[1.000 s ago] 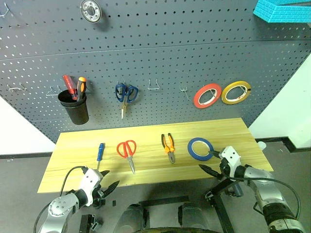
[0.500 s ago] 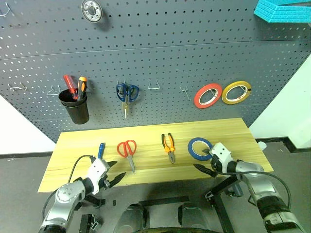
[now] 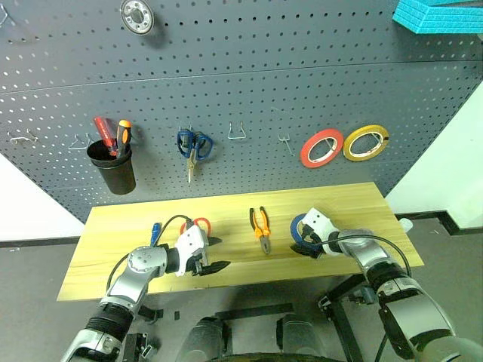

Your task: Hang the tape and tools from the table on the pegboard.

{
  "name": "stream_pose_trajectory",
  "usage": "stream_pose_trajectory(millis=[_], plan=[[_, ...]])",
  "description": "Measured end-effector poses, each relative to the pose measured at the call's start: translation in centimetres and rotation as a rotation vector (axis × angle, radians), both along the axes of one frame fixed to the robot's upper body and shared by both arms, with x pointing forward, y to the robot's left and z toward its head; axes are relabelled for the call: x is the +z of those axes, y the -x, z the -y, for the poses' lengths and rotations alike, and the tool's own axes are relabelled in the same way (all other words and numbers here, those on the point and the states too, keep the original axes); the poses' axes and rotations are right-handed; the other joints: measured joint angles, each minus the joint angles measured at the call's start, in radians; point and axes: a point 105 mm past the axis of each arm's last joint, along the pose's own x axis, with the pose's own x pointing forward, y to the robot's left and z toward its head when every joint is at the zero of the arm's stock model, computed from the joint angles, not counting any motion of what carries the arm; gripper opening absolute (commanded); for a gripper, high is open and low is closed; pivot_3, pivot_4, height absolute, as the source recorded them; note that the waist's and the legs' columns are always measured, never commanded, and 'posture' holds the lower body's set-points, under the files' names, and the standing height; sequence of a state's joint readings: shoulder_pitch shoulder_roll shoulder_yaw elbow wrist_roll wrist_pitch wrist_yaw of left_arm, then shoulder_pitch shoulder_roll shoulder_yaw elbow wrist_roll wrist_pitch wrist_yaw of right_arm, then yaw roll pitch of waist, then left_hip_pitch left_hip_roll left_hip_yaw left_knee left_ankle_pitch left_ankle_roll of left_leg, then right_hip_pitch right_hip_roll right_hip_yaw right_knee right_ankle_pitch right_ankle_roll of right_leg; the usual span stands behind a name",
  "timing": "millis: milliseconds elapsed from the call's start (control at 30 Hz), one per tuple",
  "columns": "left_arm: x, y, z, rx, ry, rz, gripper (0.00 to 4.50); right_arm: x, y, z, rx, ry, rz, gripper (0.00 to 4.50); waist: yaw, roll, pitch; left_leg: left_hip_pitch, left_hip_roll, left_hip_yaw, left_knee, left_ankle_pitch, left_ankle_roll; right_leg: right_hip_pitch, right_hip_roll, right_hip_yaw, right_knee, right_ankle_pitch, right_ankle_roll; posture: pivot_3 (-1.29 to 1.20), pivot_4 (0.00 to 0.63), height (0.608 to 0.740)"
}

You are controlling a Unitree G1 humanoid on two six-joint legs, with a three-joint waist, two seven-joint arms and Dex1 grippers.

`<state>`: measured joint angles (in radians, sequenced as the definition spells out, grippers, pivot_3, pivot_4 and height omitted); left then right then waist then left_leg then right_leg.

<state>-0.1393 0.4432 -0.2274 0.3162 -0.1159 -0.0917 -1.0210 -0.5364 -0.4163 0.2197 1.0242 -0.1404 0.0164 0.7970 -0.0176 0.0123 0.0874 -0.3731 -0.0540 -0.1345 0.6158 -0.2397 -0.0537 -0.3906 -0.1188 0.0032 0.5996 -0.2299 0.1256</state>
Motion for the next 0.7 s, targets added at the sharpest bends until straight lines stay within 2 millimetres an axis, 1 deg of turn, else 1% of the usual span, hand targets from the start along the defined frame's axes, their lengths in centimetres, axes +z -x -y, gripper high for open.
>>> stream_pose_trajectory(millis=[100, 300, 400, 700], plan=[[-0.3, 0.4, 0.0, 0.001, 0.001, -0.015, 3.44, -0.6, 0.1, 0.5, -0.011, 0.047, -0.039, 4.47, -0.002, 0.000, 0.000, 0.000, 0.000, 0.000, -0.001, 0.000, 0.000, -0.001, 0.000, 0.001, 0.000, 0.000, 0.001, 0.02, 0.057, 0.740], [-1.2, 2.0, -0.9, 0.020, -0.013, -0.067, 3.44, -0.6, -0.3, 1.1, -0.022, 0.106, -0.074, 4.47, 0.000, 0.000, 0.000, 0.001, 0.000, 0.001, -0.001, 0.000, 0.000, -0.001, 0.001, 0.003, 0.002, -0.001, 0.001, 0.04, 0.062, 0.740], [-1.3, 2.3, -1.0, 0.025, -0.018, -0.075, 3.44, -0.6, -0.3, 1.3, -0.031, 0.118, -0.097, 3.85, 0.003, 0.000, 0.000, 0.002, 0.000, 0.001, 0.000, 0.000, 0.000, 0.000, 0.001, 0.003, 0.003, -0.001, 0.001, 0.04, 0.063, 0.740], [-1.1, 2.2, -1.0, 0.039, -0.018, -0.060, 3.44, -0.7, -0.1, 1.3, -0.021, 0.117, -0.121, 0.79, 0.002, 0.000, 0.001, 0.004, 0.000, 0.001, 0.000, 0.000, 0.000, -0.001, 0.001, 0.005, 0.007, -0.002, 0.000, 0.04, 0.061, 0.740]])
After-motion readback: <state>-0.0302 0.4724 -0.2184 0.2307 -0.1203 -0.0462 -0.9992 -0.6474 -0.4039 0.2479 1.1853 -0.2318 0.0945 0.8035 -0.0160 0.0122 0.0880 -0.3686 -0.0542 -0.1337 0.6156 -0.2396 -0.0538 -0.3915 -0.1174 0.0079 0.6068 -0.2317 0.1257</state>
